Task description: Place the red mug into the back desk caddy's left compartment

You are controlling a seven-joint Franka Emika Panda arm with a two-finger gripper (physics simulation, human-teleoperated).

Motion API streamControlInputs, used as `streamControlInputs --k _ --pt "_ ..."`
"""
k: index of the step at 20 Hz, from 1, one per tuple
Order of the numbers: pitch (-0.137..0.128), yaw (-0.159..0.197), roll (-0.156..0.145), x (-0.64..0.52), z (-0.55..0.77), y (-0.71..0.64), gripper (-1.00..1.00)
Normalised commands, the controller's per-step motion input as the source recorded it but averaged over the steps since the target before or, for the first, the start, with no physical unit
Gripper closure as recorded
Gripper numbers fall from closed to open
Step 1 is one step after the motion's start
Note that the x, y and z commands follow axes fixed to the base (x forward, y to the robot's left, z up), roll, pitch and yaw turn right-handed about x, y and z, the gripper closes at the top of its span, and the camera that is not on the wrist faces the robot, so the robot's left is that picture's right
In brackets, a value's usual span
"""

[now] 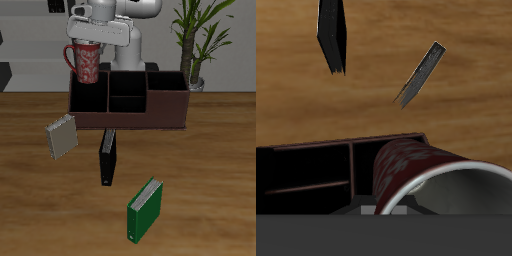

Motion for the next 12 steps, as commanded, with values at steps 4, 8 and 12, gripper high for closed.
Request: streamControlInputs --k 4,8,12 --pt "0.018 -0.023 0.003 0.0 -0.11 0.03 1.0" --pt "0.03 -0.003 0.033 0.06 -0.2 0.13 1.0" --pt "0.054 -0.004 0.013 0.14 -0.37 0.06 1.0"
